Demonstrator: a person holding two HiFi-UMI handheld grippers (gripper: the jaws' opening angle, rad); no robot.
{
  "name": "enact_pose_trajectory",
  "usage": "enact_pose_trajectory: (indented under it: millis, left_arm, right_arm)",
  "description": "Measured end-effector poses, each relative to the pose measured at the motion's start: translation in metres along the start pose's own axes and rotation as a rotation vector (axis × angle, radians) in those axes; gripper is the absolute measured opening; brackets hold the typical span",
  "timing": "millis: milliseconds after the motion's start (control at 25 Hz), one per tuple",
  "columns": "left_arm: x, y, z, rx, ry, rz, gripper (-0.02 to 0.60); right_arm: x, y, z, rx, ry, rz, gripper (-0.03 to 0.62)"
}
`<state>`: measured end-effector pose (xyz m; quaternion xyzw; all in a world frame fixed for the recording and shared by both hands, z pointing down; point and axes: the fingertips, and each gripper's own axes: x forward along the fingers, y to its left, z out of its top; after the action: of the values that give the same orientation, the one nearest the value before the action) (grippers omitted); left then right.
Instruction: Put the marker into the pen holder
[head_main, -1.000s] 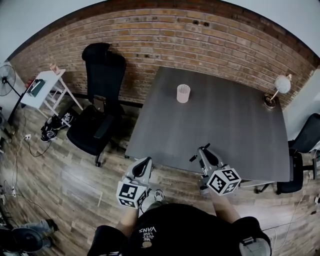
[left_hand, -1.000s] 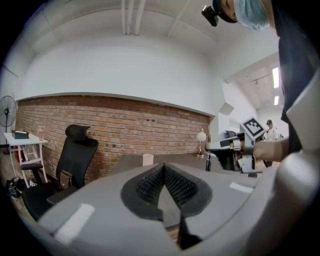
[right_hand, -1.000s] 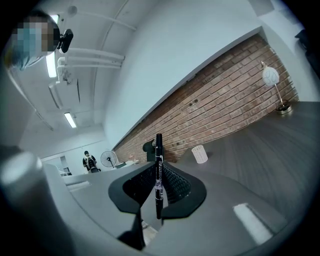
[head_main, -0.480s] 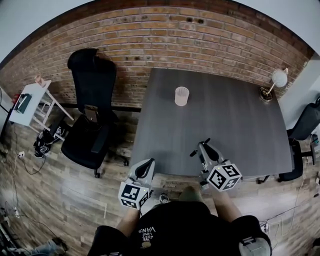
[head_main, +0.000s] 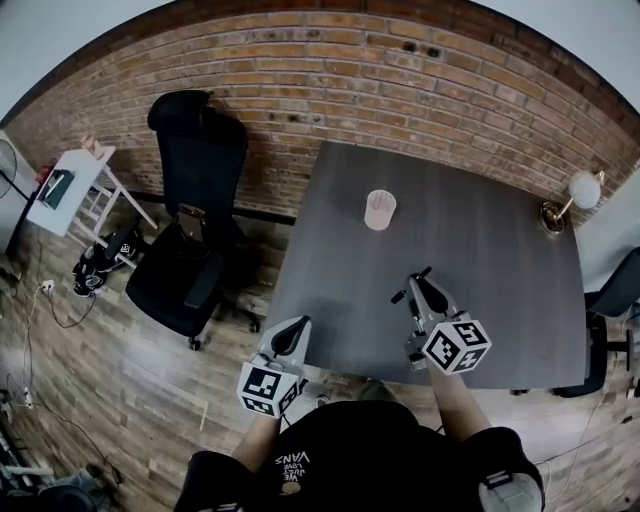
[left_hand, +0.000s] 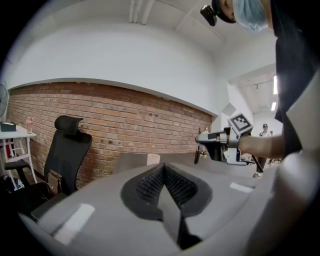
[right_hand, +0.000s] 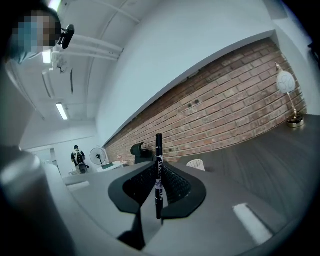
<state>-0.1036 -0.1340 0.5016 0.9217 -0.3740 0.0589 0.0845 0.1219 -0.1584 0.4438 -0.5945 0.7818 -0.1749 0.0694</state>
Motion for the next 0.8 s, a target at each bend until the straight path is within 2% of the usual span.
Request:
enact_pose_trajectory:
  millis: [360, 800]
  left_arm:
    - [0.043, 0.015, 0.01, -0.027, -0.008, 0.079, 0.052]
    - [0.067, 0.024, -0.001, -0.063, 0.046, 0.148, 0.052]
  right_arm:
    - [0.064, -0.042, 0.032, -0.049, 0.027, 0.048, 0.039]
    - [0.125, -0.087, 0.073, -0.099, -0.004, 0.064, 0.038]
